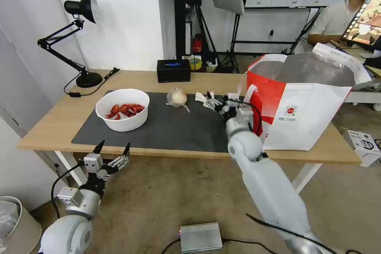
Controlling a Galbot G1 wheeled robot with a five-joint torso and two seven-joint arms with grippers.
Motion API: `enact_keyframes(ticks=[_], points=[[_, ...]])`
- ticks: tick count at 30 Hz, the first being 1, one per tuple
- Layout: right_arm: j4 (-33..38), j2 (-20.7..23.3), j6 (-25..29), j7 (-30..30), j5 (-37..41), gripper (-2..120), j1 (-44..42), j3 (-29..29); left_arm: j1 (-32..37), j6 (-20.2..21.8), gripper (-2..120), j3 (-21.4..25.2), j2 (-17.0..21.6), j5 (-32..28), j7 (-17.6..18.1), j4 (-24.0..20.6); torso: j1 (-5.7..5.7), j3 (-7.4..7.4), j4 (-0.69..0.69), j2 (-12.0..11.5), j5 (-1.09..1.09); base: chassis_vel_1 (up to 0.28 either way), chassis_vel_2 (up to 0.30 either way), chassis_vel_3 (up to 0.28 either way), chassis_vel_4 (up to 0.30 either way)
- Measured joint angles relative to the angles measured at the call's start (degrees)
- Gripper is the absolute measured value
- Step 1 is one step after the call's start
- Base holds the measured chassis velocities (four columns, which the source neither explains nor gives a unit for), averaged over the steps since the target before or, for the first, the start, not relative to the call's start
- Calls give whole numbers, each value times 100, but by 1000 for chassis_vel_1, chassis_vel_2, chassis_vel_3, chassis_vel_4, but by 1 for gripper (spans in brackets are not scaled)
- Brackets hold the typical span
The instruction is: Pick up the trash from the table and place it into the takeout bag.
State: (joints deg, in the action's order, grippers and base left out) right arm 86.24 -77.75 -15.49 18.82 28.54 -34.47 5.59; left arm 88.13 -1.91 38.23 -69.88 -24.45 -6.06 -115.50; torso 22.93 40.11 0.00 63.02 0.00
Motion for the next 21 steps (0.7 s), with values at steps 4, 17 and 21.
enact_keyframes(ticks=[4, 17, 21], points=[[-268, -77, -449, 344, 192, 100, 436, -141, 5, -13, 100, -33, -24, 3, -3, 12, 0, 0, 0, 0, 0, 0, 0, 0, 0], [-1258, -210, -1561, 1091, 1131, 100, 1233, -397, -40, -14, 100, -142, -47, 30, -12, 50, 0, 0, -1, 1, 0, 0, 0, 0, 0], [-1672, -317, -1567, 1087, 1154, 100, 1487, -545, -37, -16, 100, -170, -60, 39, -19, 61, 0, 0, 0, 1, 0, 0, 0, 0, 0]])
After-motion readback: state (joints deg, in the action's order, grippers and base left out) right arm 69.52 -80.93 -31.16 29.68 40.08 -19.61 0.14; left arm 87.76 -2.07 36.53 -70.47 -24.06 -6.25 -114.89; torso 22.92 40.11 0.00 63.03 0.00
